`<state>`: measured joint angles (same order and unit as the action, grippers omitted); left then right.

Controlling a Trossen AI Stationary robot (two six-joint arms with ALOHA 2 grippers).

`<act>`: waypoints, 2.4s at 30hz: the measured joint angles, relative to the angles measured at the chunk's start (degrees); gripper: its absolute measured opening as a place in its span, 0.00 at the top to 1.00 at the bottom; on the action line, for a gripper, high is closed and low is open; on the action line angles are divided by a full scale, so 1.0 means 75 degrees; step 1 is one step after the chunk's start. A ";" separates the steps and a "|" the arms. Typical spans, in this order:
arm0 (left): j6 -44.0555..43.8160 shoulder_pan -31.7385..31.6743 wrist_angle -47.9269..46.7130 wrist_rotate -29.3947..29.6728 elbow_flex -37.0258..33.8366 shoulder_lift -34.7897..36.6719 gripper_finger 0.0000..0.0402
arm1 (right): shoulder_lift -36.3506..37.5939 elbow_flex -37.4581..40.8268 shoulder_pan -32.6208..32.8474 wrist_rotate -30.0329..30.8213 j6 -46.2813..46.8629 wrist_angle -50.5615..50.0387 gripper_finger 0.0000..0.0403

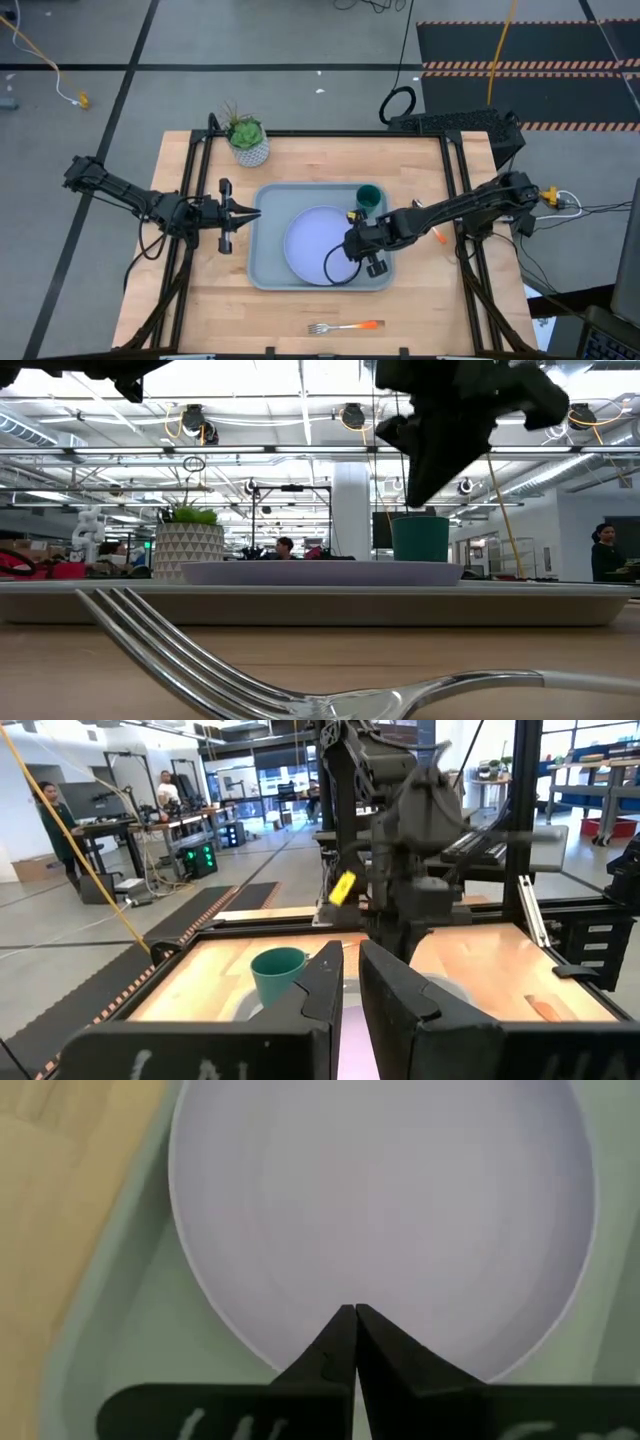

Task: Pick and place plate/cup/fork/spoon on tray
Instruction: Put the orange spoon to the left of the blue plate on the blue tray

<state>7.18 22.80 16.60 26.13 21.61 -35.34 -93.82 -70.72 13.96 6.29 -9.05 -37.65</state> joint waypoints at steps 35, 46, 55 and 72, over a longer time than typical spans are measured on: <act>-0.0211 -0.0002 0.0047 -0.0003 0.0000 -0.0001 0.90 | 0.2009 0.2445 -0.0698 -0.0067 0.5975 -0.3991 1.00; -0.0125 -0.0008 0.0067 -0.0003 0.0000 -0.0001 0.90 | 0.3711 0.4518 -0.2619 -0.0443 0.6316 -0.2765 1.00; -0.0106 -0.0008 0.0064 -0.0003 0.0000 0.0000 0.90 | 0.3929 0.4520 -0.2836 -0.0282 0.5990 -0.2718 0.93; -0.0052 -0.0008 0.0058 -0.0003 0.0000 0.0001 0.90 | 0.3611 0.5138 -0.3050 -0.0252 0.6153 -0.1965 0.66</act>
<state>6.79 22.74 17.04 26.11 21.61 -35.33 -66.74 -32.19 -8.92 4.40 37.10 -52.39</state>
